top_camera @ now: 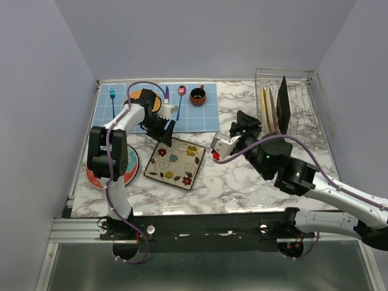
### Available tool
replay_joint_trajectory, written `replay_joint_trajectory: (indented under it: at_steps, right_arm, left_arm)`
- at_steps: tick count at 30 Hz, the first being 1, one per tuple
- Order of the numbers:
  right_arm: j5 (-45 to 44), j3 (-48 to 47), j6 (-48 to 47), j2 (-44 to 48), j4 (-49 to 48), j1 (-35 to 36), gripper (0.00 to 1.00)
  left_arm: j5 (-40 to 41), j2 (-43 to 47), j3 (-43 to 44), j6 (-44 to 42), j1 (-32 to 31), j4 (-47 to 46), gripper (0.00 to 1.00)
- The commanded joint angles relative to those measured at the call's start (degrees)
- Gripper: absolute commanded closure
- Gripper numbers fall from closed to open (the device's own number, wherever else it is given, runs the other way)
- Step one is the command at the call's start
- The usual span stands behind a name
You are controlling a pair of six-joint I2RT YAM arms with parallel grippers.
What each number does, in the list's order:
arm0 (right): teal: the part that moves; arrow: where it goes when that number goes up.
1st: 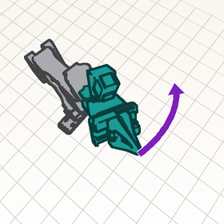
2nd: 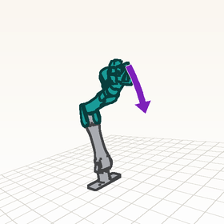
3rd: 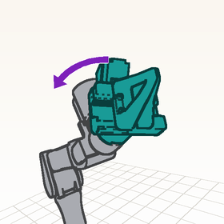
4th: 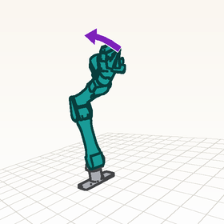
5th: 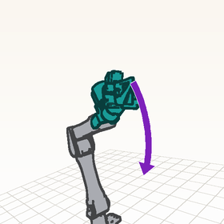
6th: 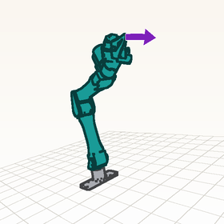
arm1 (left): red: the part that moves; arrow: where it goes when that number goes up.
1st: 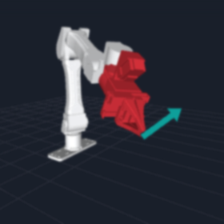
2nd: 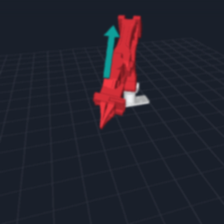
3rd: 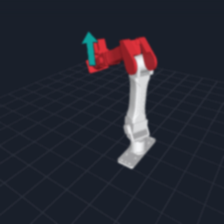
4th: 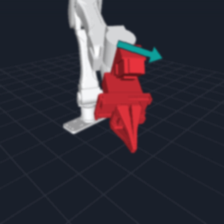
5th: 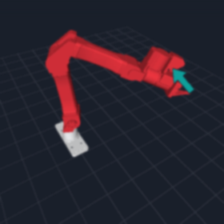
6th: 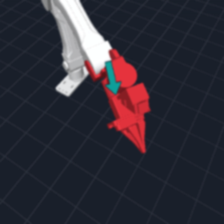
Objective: Unload the plates from the dish rack
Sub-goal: Place the plate at the center of the board, then unload the plate from the dish rack.
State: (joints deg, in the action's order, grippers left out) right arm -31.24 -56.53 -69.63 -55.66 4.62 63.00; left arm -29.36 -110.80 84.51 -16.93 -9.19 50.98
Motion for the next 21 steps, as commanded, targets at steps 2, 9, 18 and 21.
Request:
replay_joint_trajectory:
  at_steps: [2, 9, 18, 21]
  right_arm:
    - [0.91, -8.31, 13.62, -2.08, 13.28, -3.84, 0.43]
    - [5.58, -17.12, 31.03, -4.99, 21.92, -16.93, 0.44]
    - [16.82, -22.91, 48.07, -8.32, 32.10, -34.41, 0.45]
    - [20.59, -24.67, 51.15, -10.61, 34.04, -37.93, 0.45]
  left_arm:
    - [2.99, 0.15, 1.45, -1.09, -1.27, -2.38, 0.28]
    - [3.17, 4.80, 2.24, 0.14, -4.08, -2.38, 0.28]
    - [-0.52, 10.34, 2.59, 1.55, -6.36, -2.03, 0.28]
    - [-0.95, 10.87, 2.77, 1.46, -6.54, -1.41, 0.28]
